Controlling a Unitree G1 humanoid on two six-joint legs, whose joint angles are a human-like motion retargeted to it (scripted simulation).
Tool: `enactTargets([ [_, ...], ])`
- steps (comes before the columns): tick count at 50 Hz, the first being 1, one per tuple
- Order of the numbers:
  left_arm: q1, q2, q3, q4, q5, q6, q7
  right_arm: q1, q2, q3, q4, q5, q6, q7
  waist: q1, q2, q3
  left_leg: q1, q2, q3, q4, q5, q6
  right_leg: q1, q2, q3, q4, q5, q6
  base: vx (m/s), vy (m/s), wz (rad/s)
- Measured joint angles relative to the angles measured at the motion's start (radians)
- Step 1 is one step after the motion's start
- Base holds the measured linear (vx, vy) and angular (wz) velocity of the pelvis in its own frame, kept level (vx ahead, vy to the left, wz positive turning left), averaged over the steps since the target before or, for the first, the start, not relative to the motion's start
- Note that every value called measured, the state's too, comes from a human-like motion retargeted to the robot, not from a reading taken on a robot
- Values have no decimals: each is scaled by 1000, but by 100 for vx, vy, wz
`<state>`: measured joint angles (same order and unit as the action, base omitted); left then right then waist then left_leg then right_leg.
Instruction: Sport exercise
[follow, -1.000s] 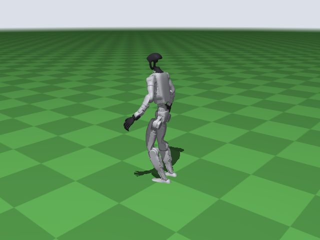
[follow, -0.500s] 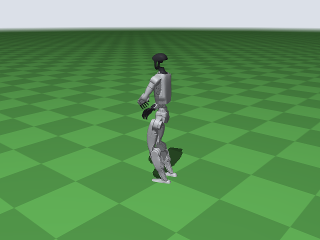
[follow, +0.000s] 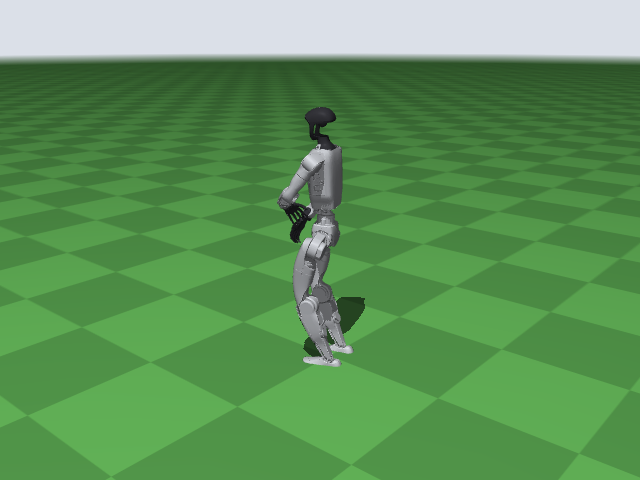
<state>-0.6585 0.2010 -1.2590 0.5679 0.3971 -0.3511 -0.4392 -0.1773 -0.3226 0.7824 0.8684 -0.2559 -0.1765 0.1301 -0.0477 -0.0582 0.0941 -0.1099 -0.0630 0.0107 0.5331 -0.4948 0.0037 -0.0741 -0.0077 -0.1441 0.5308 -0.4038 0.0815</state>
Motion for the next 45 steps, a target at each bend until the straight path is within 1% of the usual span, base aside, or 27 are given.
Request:
enactTargets([
  [7,22,-27,14,40,-6,25,5,-4,12,9,29,-9,8,7,14,-6,-10,-26,14,-7,28,-16,2,-4,15,-8,-14,7,-4,0,0,0],
  [20,103,-81,76,161,-37,54,72,4,23,13,75,-31,11,-14,56,-12,-14,-54,20,-49,55,-24,10,4,34,-28,-42,23,-14,-1,0,8],
  [28,185,-47,138,274,-84,67,144,17,25,-3,97,-31,18,-49,107,-14,0,-77,3,-101,67,-12,17,-1,33,-47,-40,25,-28,-4,-1,31],
  [32,217,-34,210,309,-125,69,213,30,42,-17,101,-21,23,-77,146,-21,15,-102,-16,-140,77,-3,19,-15,27,-64,-29,19,-42,-7,-2,51],
  [37,248,-34,348,332,-197,74,335,41,85,-42,94,-10,30,-126,211,-24,44,-162,-52,-202,95,3,19,-55,6,-109,-5,3,-65,-10,-4,83],
  [41,269,-30,470,338,-248,82,446,33,103,-73,94,-13,40,-177,260,-27,63,-236,-76,-216,95,-74,47,-107,-35,-193,13,-4,-78,-13,-5,137],
  [45,292,-18,588,336,-275,98,545,20,94,-117,102,-23,52,-235,293,-23,67,-310,-51,-115,98,-131,72,-160,-94,-325,22,-11,-80,-15,-5,189],
])
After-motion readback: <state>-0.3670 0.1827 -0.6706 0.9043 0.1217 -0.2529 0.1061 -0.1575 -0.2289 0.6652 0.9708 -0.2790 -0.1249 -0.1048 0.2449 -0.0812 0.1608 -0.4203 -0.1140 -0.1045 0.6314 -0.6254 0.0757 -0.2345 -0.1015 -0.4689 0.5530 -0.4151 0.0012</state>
